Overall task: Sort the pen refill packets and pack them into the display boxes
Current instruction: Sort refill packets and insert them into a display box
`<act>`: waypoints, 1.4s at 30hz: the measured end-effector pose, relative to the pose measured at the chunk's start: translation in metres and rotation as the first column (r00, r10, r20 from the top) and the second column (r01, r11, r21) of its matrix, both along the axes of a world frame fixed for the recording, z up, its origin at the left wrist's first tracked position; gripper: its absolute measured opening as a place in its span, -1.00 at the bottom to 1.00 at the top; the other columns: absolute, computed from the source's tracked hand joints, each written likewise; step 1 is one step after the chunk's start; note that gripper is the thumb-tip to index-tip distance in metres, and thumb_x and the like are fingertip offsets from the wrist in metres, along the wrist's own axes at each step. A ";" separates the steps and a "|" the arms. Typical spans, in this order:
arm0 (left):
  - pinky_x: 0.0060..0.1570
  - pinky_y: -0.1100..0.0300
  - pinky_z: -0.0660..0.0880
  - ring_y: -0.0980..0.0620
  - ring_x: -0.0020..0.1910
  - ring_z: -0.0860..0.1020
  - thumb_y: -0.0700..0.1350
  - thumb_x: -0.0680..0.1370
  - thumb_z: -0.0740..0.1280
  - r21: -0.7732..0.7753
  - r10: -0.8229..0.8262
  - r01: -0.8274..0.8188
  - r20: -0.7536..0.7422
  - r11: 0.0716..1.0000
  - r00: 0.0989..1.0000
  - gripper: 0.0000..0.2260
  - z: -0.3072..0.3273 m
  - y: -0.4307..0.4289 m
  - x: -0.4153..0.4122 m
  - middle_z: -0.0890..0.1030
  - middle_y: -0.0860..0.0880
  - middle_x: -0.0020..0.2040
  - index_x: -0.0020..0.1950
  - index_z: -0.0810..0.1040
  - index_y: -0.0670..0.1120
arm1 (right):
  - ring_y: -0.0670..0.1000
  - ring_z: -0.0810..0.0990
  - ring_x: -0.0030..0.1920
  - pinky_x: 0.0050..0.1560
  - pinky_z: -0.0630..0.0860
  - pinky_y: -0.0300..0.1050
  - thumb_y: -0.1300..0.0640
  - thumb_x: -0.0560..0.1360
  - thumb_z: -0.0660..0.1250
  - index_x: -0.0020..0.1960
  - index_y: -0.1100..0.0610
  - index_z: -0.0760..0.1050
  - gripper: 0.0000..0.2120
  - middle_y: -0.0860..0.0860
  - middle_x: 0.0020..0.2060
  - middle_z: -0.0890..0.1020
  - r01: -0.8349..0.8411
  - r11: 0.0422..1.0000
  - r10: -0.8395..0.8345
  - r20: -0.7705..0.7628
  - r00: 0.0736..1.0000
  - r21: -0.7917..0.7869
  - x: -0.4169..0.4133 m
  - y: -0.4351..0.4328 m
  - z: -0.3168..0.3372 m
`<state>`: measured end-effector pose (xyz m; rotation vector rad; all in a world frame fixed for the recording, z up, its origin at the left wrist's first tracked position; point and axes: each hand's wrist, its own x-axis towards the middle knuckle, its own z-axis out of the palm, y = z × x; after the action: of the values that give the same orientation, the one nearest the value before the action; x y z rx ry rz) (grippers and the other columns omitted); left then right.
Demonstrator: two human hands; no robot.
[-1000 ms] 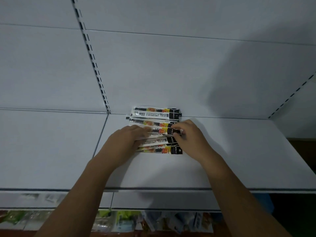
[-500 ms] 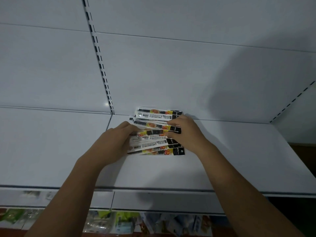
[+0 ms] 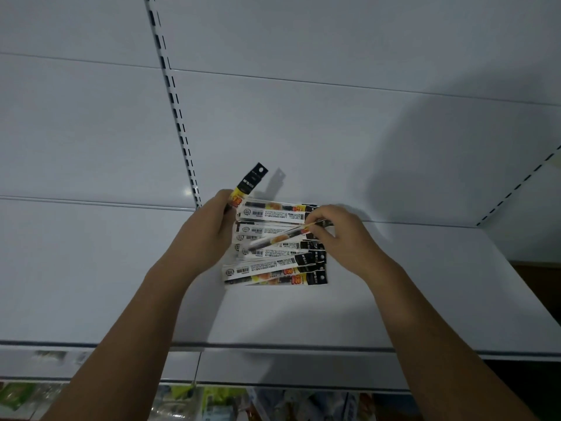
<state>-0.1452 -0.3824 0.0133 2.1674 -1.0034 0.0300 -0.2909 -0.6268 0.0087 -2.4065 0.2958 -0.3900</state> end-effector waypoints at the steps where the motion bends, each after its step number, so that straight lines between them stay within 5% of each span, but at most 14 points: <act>1: -0.30 0.10 0.42 0.15 -0.28 0.55 -0.14 0.73 0.13 -0.008 -0.003 0.003 -0.011 1.000 1.000 -0.88 0.004 -0.001 0.002 0.55 0.14 -0.17 0.18 0.35 0.09 | -0.21 0.55 0.05 0.03 0.47 -0.27 0.15 0.62 0.39 0.06 -0.13 0.60 -0.83 -0.25 -0.01 0.60 -0.006 0.999 0.006 0.029 1.000 0.031 -0.003 0.000 0.007; 4: -0.16 0.10 0.58 0.12 -0.26 0.68 -0.14 0.74 0.13 -0.072 -0.026 0.019 -0.100 0.997 0.995 -0.83 0.013 -0.004 0.003 0.67 0.15 -0.05 0.27 0.40 0.09 | -0.24 0.58 0.01 -0.06 0.44 -0.44 0.20 0.61 0.41 0.05 -0.10 0.63 -0.81 -0.30 -0.06 0.62 -0.031 0.998 0.024 0.113 0.993 0.060 -0.012 0.001 0.032; 8: -0.12 0.18 0.50 0.17 -0.18 0.65 -0.18 0.72 0.17 -0.063 -0.118 0.110 -0.142 0.992 0.983 -0.73 0.023 -0.015 -0.003 0.68 0.14 -0.17 0.17 0.49 0.22 | -0.15 0.63 0.01 -0.01 0.51 -0.35 0.19 0.60 0.42 0.10 -0.05 0.66 -0.83 -0.22 -0.04 0.67 -0.103 0.995 0.101 0.127 0.987 0.014 -0.012 0.007 0.063; 10: -0.14 0.15 0.50 0.03 -0.20 0.61 -0.22 0.71 0.20 -0.121 -0.183 0.162 -0.186 0.979 0.965 -0.69 0.029 -0.022 -0.011 0.65 0.03 -0.19 0.11 0.55 0.22 | -0.13 0.63 0.01 0.00 0.54 -0.31 0.17 0.60 0.43 0.11 -0.04 0.67 -0.84 -0.20 -0.03 0.68 -0.110 0.994 0.109 0.124 0.986 0.001 -0.008 0.010 0.074; 13: -0.02 -0.14 0.68 -0.12 -0.10 0.72 -0.17 0.73 0.22 -0.303 -0.273 0.152 -0.413 0.941 0.869 -0.76 0.037 -0.031 -0.028 0.72 -0.04 -0.04 0.25 0.62 0.08 | -0.14 0.64 0.01 0.01 0.59 -0.26 0.14 0.59 0.45 0.12 -0.05 0.67 -0.84 -0.20 -0.02 0.69 -0.083 0.996 0.080 0.141 0.987 0.015 -0.002 0.014 0.083; 15: -0.08 -0.15 0.69 -0.13 -0.17 0.72 -0.05 0.75 0.17 -0.351 -0.328 0.150 -0.530 0.924 0.782 -0.79 0.040 -0.035 -0.036 0.72 0.01 -0.08 0.31 0.56 0.01 | -0.17 0.63 -0.01 0.00 0.60 -0.26 0.14 0.59 0.45 0.13 -0.06 0.67 -0.84 -0.22 -0.03 0.68 -0.061 0.997 0.054 0.155 0.986 0.040 0.001 0.016 0.085; 20: -0.32 0.23 0.39 0.03 -0.35 0.40 0.18 0.74 0.00 -0.281 -0.314 0.186 -0.530 0.942 0.788 -0.58 0.037 -0.037 -0.043 0.50 0.09 -0.34 0.13 0.57 -0.01 | -0.09 0.65 -0.13 -0.14 0.59 -0.26 0.15 0.57 0.47 0.12 -0.06 0.65 -0.83 -0.14 -0.05 0.69 -0.018 0.997 0.003 0.221 0.975 0.068 0.009 0.026 0.082; 26: -0.33 0.03 0.35 -0.11 -0.36 0.31 0.17 0.72 0.13 -0.351 -0.434 0.274 -0.550 0.896 0.714 -0.74 0.034 -0.042 -0.049 0.33 -0.12 -0.31 -0.06 0.55 0.22 | -0.13 0.64 -0.12 -0.12 0.54 -0.39 0.17 0.49 0.55 0.13 0.00 0.62 -0.75 -0.08 -0.06 0.70 -0.024 0.988 -0.022 0.293 0.956 0.151 0.020 0.039 0.075; 29: -0.39 -0.05 0.43 -0.12 -0.48 0.43 0.12 0.70 0.21 -0.324 -0.415 0.281 -0.496 0.903 0.763 -0.77 0.025 -0.044 -0.051 0.38 0.02 -0.40 -0.15 0.46 0.21 | -0.15 0.62 -0.08 -0.11 0.56 -0.31 0.18 0.48 0.56 0.09 0.05 0.65 -0.79 -0.11 -0.05 0.67 -0.038 0.988 -0.013 0.329 0.944 0.149 0.026 0.045 0.068; 33: -0.44 0.15 0.44 0.05 -0.49 0.49 -0.01 0.67 0.32 -0.337 -0.302 0.163 -0.415 0.927 0.858 -0.88 0.012 -0.043 -0.044 0.53 0.04 -0.36 -0.05 0.49 0.06 | -0.15 0.59 -0.02 -0.06 0.50 -0.39 0.11 0.55 0.49 0.27 -0.01 0.59 -0.70 -0.11 0.08 0.57 0.009 0.994 -0.045 0.343 0.938 0.106 0.026 0.045 0.053; 37: -0.31 0.30 0.40 0.22 -0.39 0.46 0.12 0.70 0.24 -0.310 -0.187 0.050 -0.431 0.949 0.883 -0.83 0.004 -0.032 -0.035 0.53 0.20 -0.30 0.03 0.55 0.08 | -0.17 0.59 -0.01 -0.03 0.56 -0.28 0.04 0.55 0.49 0.21 -0.09 0.57 -0.75 -0.18 0.07 0.57 0.040 0.991 -0.066 0.212 0.975 0.125 0.014 0.033 0.030; 42: -0.30 0.13 0.38 0.12 -0.37 0.36 0.22 0.72 0.09 -0.311 -0.139 -0.079 -0.621 0.947 0.772 -0.74 -0.004 -0.015 -0.027 0.43 0.03 -0.18 0.10 0.51 0.17 | -0.27 0.51 0.11 0.07 0.45 -0.29 -0.02 0.49 0.55 0.18 -0.12 0.62 -0.72 -0.29 0.06 0.55 -0.113 0.992 0.120 -0.164 0.979 0.054 -0.004 0.019 -0.001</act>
<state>-0.1721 -0.3978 0.0096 1.6641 -0.5770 -0.5008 -0.2948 -0.6080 0.0072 -2.4034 0.2334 -0.1271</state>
